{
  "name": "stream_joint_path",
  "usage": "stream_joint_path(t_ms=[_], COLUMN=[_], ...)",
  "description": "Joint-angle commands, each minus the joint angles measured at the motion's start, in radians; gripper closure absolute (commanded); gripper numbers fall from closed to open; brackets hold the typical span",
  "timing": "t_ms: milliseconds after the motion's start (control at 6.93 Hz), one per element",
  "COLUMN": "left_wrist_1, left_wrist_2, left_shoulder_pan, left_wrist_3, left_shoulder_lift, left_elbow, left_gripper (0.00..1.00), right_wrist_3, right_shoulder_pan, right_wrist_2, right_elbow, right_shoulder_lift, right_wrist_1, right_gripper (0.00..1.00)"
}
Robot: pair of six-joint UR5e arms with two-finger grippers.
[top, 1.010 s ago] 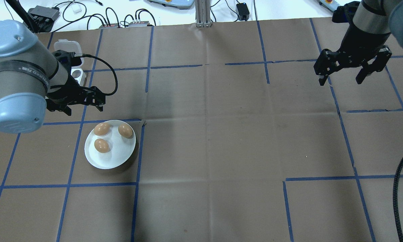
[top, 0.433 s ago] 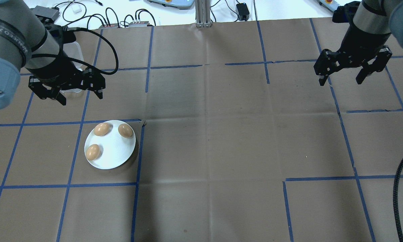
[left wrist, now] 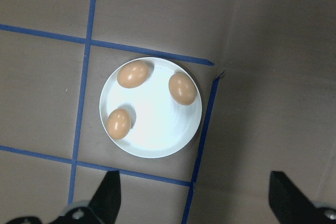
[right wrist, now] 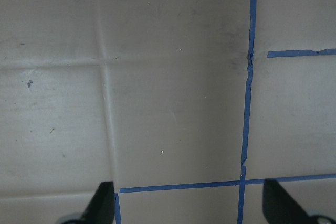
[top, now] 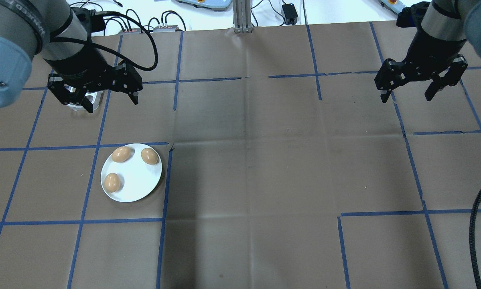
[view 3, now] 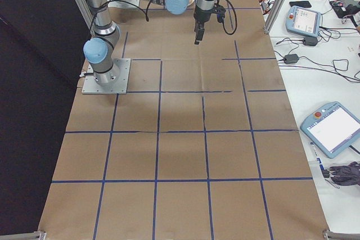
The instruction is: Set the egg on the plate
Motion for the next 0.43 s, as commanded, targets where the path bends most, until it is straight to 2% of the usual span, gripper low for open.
stream_joint_path(t_ms=[0,289], left_wrist_1=[-0.007,-0.021], left_wrist_2=[-0.011,-0.013], left_shoulder_pan=[-0.033,-0.033], left_wrist_3=[-0.014,-0.002], left_shoulder_lift=[-0.021,-0.022], left_elbow=[0.036,0.038], left_gripper=[0.01,0.01], right_wrist_3=[0.000,0.000], right_shoulder_pan=[0.000,0.000], right_wrist_2=[0.000,0.000], right_elbow=[0.000,0.000], right_shoulder_lift=[0.000,0.000], right_wrist_1=[-0.001,-0.001], right_gripper=[0.00,0.00])
